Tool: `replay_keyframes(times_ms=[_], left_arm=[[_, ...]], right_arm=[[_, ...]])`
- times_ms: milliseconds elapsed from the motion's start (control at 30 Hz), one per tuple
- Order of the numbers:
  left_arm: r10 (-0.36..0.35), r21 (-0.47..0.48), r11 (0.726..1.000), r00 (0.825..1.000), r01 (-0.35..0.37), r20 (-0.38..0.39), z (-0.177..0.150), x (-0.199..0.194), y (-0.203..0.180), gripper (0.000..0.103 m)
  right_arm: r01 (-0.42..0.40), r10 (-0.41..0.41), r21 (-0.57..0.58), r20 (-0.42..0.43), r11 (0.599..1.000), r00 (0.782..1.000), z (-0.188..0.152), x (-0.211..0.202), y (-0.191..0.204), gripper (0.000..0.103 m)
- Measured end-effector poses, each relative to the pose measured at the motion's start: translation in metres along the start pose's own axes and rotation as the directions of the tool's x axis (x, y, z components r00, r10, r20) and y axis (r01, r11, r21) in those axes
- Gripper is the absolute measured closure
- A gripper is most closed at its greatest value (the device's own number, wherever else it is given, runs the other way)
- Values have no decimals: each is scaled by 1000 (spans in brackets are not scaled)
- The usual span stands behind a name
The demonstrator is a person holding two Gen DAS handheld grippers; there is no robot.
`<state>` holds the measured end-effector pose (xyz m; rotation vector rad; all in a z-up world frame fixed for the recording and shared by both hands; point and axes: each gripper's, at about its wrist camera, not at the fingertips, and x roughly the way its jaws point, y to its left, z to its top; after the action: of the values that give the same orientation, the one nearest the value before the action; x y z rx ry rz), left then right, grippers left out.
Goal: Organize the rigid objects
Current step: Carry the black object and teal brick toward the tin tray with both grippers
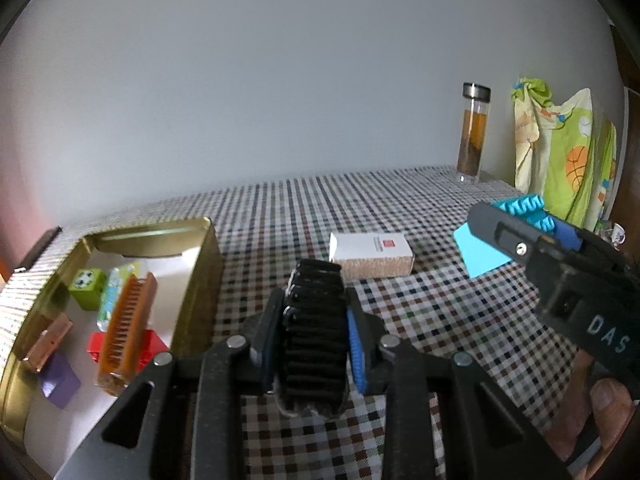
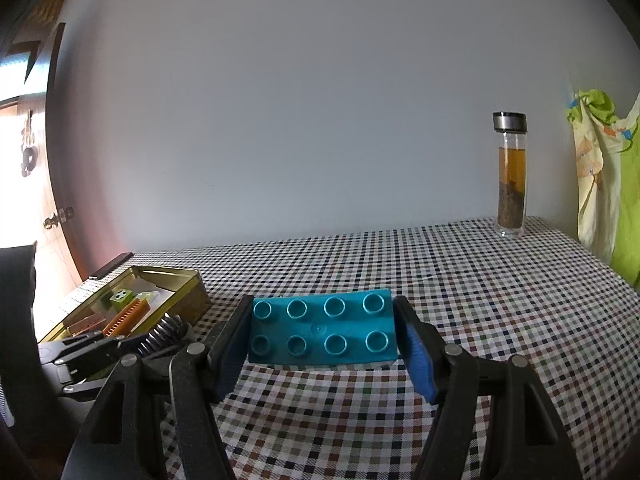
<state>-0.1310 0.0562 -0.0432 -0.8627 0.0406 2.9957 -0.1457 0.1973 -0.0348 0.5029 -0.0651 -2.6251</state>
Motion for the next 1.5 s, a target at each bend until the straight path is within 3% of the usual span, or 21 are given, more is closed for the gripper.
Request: replay_keyframes(times_ms=[633,1500], left_arm=[[40,-13,999,996,-39,83,-7,-25,6,76],[93,-56,995,977,-84,192,-20,-61,25,76]], right_arm=[[3,1,-64,60,998,998,-5,-13,21,34],[-84,87,-47,69,995,994,-10,-17,42,34]])
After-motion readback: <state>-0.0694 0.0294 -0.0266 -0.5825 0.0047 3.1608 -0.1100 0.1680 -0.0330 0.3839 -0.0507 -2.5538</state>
